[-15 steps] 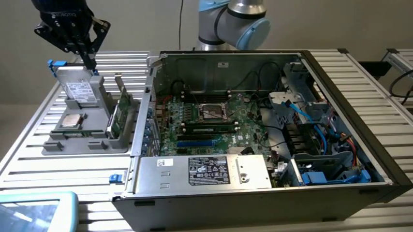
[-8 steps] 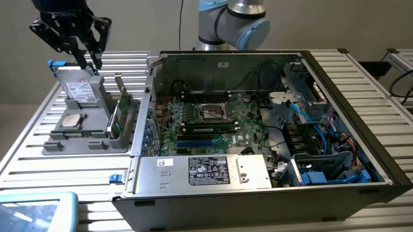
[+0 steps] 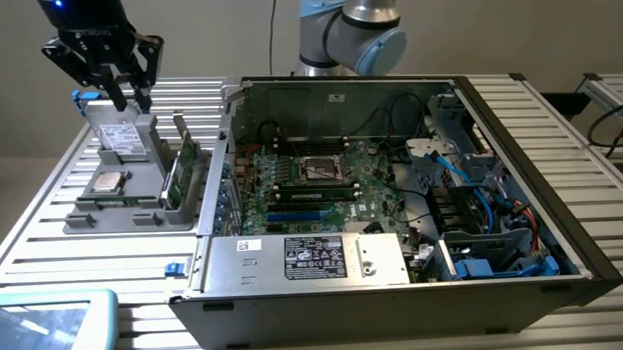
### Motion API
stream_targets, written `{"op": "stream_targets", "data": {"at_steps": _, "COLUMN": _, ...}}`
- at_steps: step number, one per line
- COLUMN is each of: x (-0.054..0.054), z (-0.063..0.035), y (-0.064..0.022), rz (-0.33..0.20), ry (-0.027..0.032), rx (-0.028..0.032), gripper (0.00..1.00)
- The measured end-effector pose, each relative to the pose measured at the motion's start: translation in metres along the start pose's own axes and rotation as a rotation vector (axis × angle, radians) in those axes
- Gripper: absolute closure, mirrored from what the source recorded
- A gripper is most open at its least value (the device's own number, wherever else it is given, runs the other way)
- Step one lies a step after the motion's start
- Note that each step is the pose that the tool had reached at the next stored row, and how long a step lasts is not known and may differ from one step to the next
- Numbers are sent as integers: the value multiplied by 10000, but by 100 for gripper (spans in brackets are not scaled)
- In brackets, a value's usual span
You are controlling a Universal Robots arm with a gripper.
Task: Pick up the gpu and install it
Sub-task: 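Pick up the gpu and move the gpu toward the slot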
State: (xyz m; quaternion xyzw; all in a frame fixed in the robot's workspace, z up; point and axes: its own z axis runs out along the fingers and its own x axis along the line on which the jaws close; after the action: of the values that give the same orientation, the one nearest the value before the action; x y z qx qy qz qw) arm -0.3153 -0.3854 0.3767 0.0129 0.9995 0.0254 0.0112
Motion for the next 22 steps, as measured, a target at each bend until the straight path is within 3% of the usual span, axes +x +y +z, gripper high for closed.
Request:
{"op": "stream_targets", "data": {"at_steps": 11, "x": 5, "z": 199, "y": -9, "rz": 23, "ry": -1, "rx": -1, "gripper": 58}}
{"op": "stream_targets", "data": {"at_steps": 16, "x": 8, "z": 280, "y": -12, "rz": 52, "ry": -7, "rx": -55, "gripper": 58}}
{"op": "stream_targets", "data": {"at_steps": 22, "x": 24, "z": 388, "y": -19, "rz": 50, "ry": -6, "rx": -57, "gripper": 58}}
